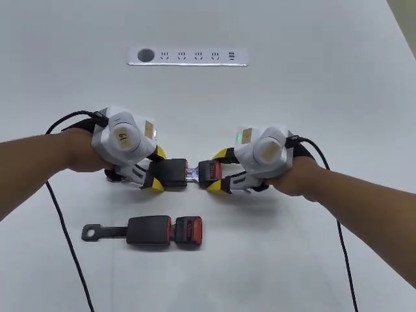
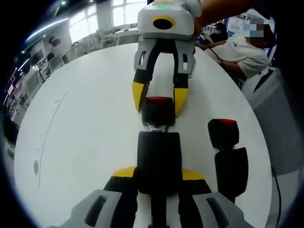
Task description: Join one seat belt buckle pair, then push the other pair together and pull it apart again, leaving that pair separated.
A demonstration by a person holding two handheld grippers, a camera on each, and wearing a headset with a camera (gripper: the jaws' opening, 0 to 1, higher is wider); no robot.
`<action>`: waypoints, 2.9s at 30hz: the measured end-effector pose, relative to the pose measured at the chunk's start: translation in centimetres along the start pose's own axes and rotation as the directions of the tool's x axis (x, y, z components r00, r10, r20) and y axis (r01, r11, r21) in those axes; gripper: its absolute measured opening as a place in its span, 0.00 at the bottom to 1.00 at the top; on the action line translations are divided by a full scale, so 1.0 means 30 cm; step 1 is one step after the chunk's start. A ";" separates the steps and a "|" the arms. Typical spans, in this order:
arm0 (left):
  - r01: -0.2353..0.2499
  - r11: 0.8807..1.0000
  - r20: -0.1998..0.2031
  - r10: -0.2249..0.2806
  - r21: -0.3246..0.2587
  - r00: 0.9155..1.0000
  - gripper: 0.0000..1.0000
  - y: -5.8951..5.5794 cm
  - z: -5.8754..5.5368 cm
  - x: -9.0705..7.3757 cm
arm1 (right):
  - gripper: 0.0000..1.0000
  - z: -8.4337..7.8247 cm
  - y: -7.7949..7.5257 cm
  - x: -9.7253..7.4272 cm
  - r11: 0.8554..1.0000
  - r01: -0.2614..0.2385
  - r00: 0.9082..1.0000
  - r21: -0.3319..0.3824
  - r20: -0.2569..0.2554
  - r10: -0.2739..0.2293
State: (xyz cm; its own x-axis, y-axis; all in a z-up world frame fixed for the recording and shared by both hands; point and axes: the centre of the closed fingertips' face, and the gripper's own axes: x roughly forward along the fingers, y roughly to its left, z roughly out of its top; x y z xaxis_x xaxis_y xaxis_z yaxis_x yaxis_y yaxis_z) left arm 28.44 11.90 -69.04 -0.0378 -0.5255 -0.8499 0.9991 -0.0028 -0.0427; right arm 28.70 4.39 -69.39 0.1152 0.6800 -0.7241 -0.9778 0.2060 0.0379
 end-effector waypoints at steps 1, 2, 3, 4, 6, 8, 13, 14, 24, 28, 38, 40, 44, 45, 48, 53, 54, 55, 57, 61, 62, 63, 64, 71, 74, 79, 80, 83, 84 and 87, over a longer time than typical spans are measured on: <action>0.000 1.000 0.002 0.000 -0.001 1.000 0.33 0.000 0.000 -0.001 | 0.33 -0.001 -0.002 0.001 1.000 0.000 1.000 0.001 -0.001 0.000; 0.000 1.000 0.002 0.000 -0.002 1.000 0.33 0.000 0.000 -0.001 | 0.33 0.001 -0.001 0.000 1.000 0.000 1.000 0.002 -0.001 0.000; 0.001 1.000 0.001 -0.001 -0.001 1.000 0.33 0.002 -0.002 -0.001 | 0.32 0.003 -0.001 0.001 1.000 0.001 1.000 0.007 0.000 -0.001; 0.001 1.000 -0.002 -0.001 0.001 1.000 0.33 0.002 -0.002 -0.001 | 0.32 0.005 -0.001 0.002 1.000 0.001 1.000 0.008 -0.001 -0.001; 0.004 1.000 -0.005 -0.004 0.003 1.000 0.32 0.002 -0.003 0.001 | 0.32 0.018 0.003 0.012 1.000 -0.006 1.000 0.025 0.015 0.006; 0.006 1.000 -0.013 -0.006 0.009 1.000 0.32 0.002 -0.004 0.002 | 0.32 0.032 0.013 0.025 1.000 -0.005 1.000 0.022 0.014 0.005; 0.004 1.000 -0.007 -0.004 0.001 1.000 0.32 0.002 -0.005 0.000 | 0.32 0.036 0.006 0.028 0.999 0.004 1.000 0.035 0.004 -0.004; 0.004 1.000 -0.009 -0.004 -0.001 1.000 0.32 0.002 -0.005 0.000 | 0.32 0.038 0.006 0.028 0.999 0.009 1.000 0.038 0.002 -0.009; 0.003 1.000 -0.024 -0.003 -0.001 1.000 0.32 0.006 -0.010 0.003 | 0.32 0.040 0.003 0.035 0.999 0.040 0.999 0.037 -0.026 -0.039; 0.003 1.000 -0.027 -0.003 0.000 1.000 0.32 0.006 -0.010 0.003 | 0.32 0.041 0.004 0.036 0.998 0.048 0.998 0.041 -0.034 -0.047; 0.001 1.000 -0.032 -0.001 -0.003 0.999 0.32 0.001 -0.005 0.000 | 0.32 0.043 0.007 0.031 0.998 0.050 0.998 0.038 -0.039 -0.048; 0.001 1.000 -0.033 -0.001 -0.003 0.999 0.33 0.002 -0.006 0.001 | 0.32 0.042 0.005 0.033 0.998 0.050 0.998 0.038 -0.040 -0.049; 0.001 1.000 -0.033 -0.001 -0.004 0.999 0.33 0.003 -0.008 0.002 | 0.33 0.039 0.006 0.034 0.998 0.052 0.998 0.036 -0.045 -0.050; 0.000 1.000 -0.032 0.000 -0.005 0.999 0.33 0.003 -0.007 0.002 | 0.33 0.040 0.006 0.034 0.998 0.052 0.998 0.038 -0.047 -0.050; 0.000 1.000 -0.031 0.000 -0.008 1.000 0.33 0.001 -0.005 0.001 | 0.33 0.037 0.006 0.037 0.998 0.053 0.997 0.037 -0.057 -0.051; -0.003 1.000 -0.028 0.002 -0.013 1.000 0.33 0.000 -0.005 0.001 | 0.33 0.039 0.010 0.034 0.998 0.055 0.997 0.038 -0.060 -0.053; -0.002 1.000 -0.029 0.002 -0.013 1.000 0.33 0.000 -0.005 0.001 | 0.33 0.039 0.009 0.036 0.998 0.055 0.997 0.038 -0.064 -0.053; -0.001 1.000 -0.030 0.000 -0.012 1.000 0.33 0.001 -0.006 0.002 | 0.33 0.040 0.007 0.038 0.998 0.057 0.996 0.039 -0.078 -0.053; -0.001 1.000 -0.030 0.001 -0.014 1.000 0.33 0.001 -0.005 0.001 | 0.33 0.039 0.009 0.039 0.998 0.057 0.994 0.034 -0.098 -0.054; -0.005 1.000 -0.028 0.004 -0.022 1.000 0.33 -0.001 -0.004 0.001 | 0.33 0.037 0.011 0.034 0.998 0.055 0.994 0.034 -0.092 -0.052; -0.006 1.000 -0.029 0.005 -0.021 1.000 0.33 0.000 -0.005 0.001 | 0.33 0.038 0.012 0.035 0.998 0.054 0.994 0.032 -0.092 -0.051; -0.006 1.000 -0.030 0.005 -0.021 1.000 0.33 0.000 -0.006 0.001 | 0.33 0.039 0.012 0.035 0.998 0.053 0.994 0.029 -0.093 -0.050; -0.006 1.000 -0.030 0.005 -0.020 1.000 0.33 0.001 -0.006 0.001 | 0.33 0.038 0.012 0.036 0.998 0.053 0.994 0.029 -0.093 -0.050; -0.006 1.000 -0.028 0.006 -0.019 1.000 0.33 0.003 -0.011 0.003 | 0.33 0.034 0.011 0.031 0.998 0.053 0.994 0.025 -0.095 -0.051; -0.006 1.000 -0.023 0.005 -0.018 1.000 0.33 0.005 -0.014 0.003 | 0.33 0.029 0.012 0.023 0.998 0.054 0.994 0.025 -0.097 -0.052; -0.009 1.000 -0.011 0.009 -0.022 1.000 0.33 0.001 -0.011 -0.001 | 0.33 0.010 0.008 0.005 0.998 0.054 0.994 0.023 -0.097 -0.052; -0.009 1.000 -0.010 0.009 -0.022 1.000 0.33 0.001 -0.011 -0.001 | 0.33 0.009 0.009 0.004 0.998 0.055 0.994 0.025 -0.096 -0.052; -0.009 1.000 -0.008 0.009 -0.021 1.000 0.33 0.001 -0.010 -0.001 | 0.33 -0.005 0.009 -0.012 0.998 0.057 0.994 0.024 -0.093 -0.054; -0.010 1.000 -0.007 0.009 -0.021 1.000 0.33 0.001 -0.009 -0.001 | 0.33 -0.007 0.009 -0.013 0.998 0.058 0.995 0.026 -0.089 -0.055; -0.009 1.000 -0.009 0.008 -0.019 1.000 0.33 0.002 -0.010 0.002 | 0.33 -0.003 0.004 -0.006 0.998 0.056 0.995 0.022 -0.084 -0.054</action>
State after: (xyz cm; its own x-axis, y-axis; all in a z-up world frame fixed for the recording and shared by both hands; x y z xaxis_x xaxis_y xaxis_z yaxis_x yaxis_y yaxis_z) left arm 28.49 12.12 -69.24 -0.0295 -0.5181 -0.8548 0.9988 0.0181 -0.0454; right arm 28.54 4.25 -69.32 0.1530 0.6066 -0.7801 -0.9657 0.2593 0.0122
